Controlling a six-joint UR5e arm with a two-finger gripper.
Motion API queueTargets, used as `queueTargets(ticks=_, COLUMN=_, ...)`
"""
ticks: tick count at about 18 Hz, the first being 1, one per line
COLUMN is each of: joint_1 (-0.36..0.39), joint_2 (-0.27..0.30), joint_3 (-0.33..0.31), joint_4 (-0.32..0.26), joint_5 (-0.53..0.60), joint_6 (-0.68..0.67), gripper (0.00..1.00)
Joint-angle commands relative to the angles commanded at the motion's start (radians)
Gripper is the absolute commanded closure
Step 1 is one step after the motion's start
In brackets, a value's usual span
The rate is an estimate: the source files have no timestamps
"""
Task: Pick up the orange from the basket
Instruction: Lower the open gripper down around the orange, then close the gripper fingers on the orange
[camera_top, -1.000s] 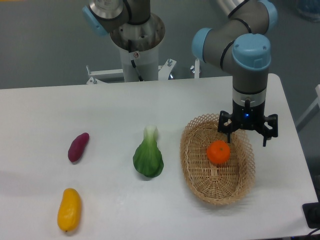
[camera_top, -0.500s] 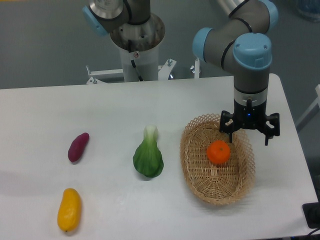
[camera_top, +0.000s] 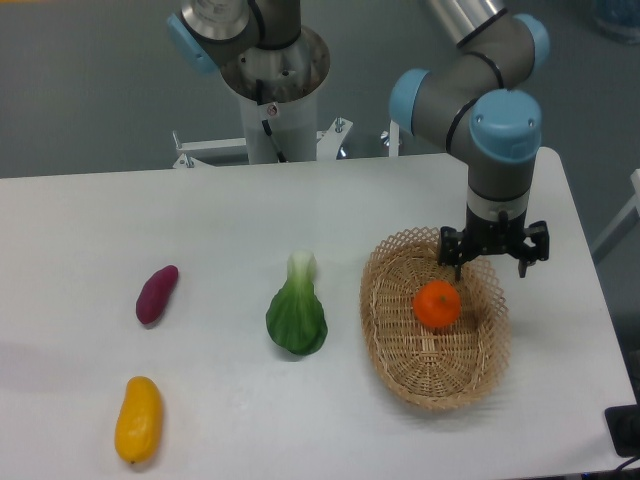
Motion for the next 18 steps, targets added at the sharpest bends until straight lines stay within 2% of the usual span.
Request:
queueTargets(ticks=2, joint_1=-0.005, joint_2=0.000, joint_3=-0.006, joint_4=0.000, joint_5=-0.006, joint_6=0.002, gripper=0.00)
queueTargets(ticks=6, joint_1=-0.005, joint_2=0.001, joint_3=-0.029, joint_4=-0.003, joint_5=-0.089, joint_6=-0.024, gripper=0.00)
queueTargets(ticks=18, joint_1=-0.020, joint_2=-0.037, joint_3=-0.049, joint_4=0.017, joint_5=-0.087, joint_6=-0.060, gripper=0.00)
